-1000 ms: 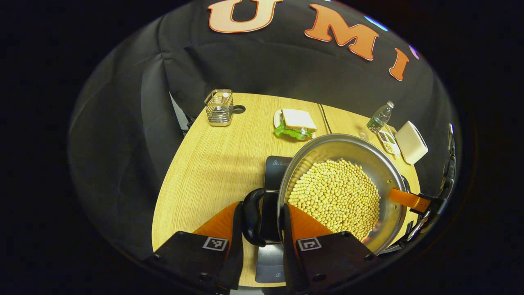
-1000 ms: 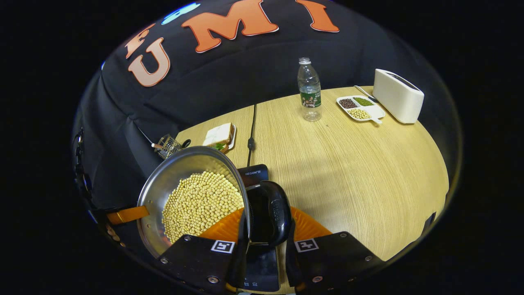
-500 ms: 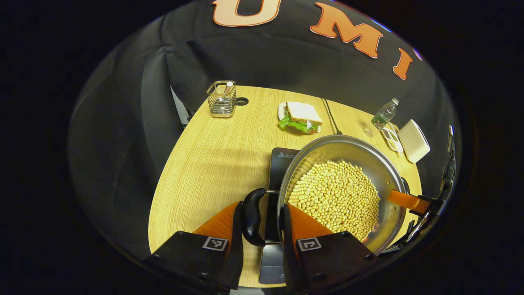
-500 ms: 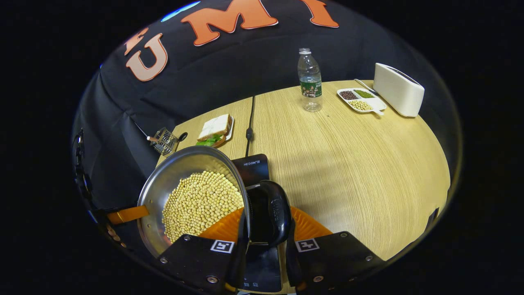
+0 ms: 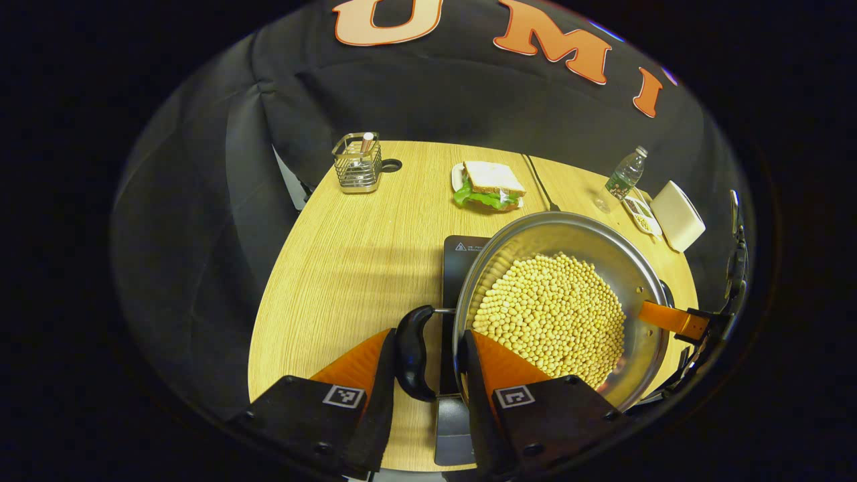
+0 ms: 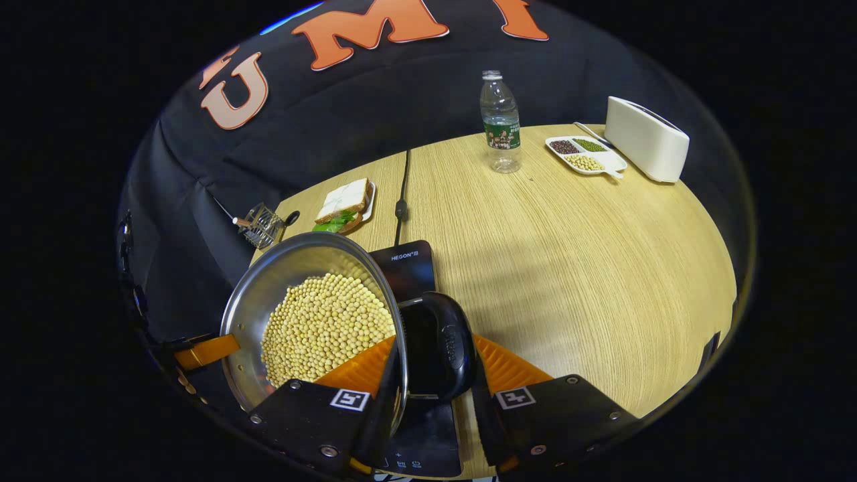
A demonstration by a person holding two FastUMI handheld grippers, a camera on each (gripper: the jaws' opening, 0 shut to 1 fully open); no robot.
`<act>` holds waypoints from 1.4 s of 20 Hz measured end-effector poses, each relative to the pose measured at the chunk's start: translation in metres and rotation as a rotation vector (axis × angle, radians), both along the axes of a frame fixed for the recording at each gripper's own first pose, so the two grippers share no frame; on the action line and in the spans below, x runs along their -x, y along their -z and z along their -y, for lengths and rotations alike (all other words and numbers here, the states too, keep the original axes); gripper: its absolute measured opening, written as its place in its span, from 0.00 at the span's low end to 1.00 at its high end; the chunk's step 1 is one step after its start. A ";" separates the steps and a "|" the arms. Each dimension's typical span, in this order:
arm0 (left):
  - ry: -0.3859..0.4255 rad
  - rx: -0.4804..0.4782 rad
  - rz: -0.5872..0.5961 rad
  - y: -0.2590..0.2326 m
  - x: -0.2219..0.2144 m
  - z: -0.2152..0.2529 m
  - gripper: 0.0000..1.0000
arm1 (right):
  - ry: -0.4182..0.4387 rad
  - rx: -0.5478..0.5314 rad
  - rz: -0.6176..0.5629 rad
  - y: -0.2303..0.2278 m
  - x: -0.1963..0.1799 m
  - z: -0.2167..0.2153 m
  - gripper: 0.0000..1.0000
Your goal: First push the handle of the pot to place it horizontally, then grasp the pot with both hands and set it on the induction cooktop.
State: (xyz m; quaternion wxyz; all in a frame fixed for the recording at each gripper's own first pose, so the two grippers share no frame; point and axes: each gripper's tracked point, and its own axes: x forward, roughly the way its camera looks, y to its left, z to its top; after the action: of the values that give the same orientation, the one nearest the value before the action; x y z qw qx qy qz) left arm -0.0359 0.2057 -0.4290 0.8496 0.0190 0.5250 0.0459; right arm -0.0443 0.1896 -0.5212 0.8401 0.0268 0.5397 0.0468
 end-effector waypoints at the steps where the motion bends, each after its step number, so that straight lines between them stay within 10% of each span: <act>1: -0.006 -0.001 0.004 0.001 0.002 0.000 0.60 | 0.009 -0.015 0.013 -0.005 -0.002 -0.001 0.58; 5: -0.008 -0.034 0.058 -0.012 -0.003 -0.003 0.63 | 0.030 -0.024 0.057 -0.024 -0.017 0.010 0.62; 10: -0.005 -0.049 0.189 -0.070 -0.023 0.007 0.88 | 0.017 -0.019 0.162 -0.072 -0.042 0.019 0.95; 28: 0.078 -0.023 0.870 -0.464 -0.076 0.142 0.98 | -0.160 -0.028 0.790 -0.421 -0.120 0.037 1.00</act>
State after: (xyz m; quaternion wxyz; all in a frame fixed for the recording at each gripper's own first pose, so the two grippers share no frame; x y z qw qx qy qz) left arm 0.0397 0.0634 0.0346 0.9925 0.0269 0.1167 0.0234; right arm 0.0759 0.1526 -0.1006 0.9762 -0.0238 0.1752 0.1259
